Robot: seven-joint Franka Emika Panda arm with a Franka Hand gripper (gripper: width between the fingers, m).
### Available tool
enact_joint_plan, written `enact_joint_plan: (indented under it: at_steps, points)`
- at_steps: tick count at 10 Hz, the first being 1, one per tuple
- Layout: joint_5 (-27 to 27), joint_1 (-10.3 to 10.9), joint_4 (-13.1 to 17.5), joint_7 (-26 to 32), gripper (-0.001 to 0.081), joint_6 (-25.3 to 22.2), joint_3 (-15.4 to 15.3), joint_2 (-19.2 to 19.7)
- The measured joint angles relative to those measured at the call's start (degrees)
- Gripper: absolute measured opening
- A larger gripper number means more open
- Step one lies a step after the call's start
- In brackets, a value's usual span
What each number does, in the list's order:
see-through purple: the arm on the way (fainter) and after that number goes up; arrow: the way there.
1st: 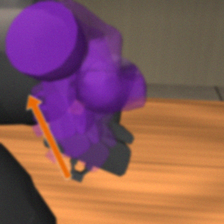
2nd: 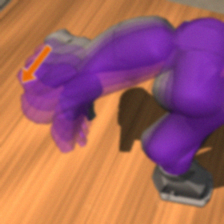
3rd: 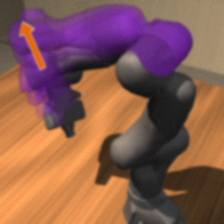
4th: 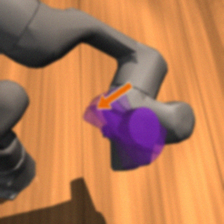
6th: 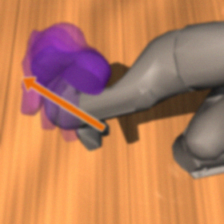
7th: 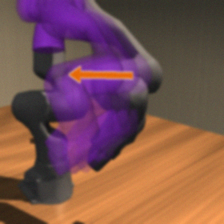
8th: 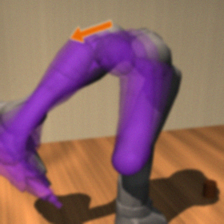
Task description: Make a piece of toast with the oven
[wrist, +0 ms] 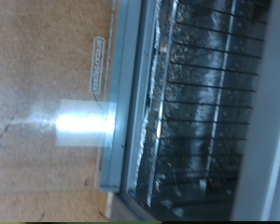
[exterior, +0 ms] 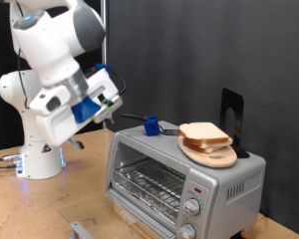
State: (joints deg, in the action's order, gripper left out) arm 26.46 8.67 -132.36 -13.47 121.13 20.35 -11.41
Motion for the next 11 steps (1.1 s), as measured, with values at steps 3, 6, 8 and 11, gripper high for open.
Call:
enact_joint_plan:
  at_steps: [3, 6, 8, 11]
  points:
    - [1.2, 0.24, 0.28, 0.14, 0.0808, 0.0, -0.78, -0.59]
    - [3.57, 2.81, 0.52, 3.48, 0.0808, -0.29, -3.23, -3.33]
    - [-1.93, 3.63, 0.32, 4.17, 0.0808, -0.03, -6.6, -5.56]
    - [-20.63, 2.51, -0.3, -0.54, 0.0808, 0.12, -13.98, -8.4]
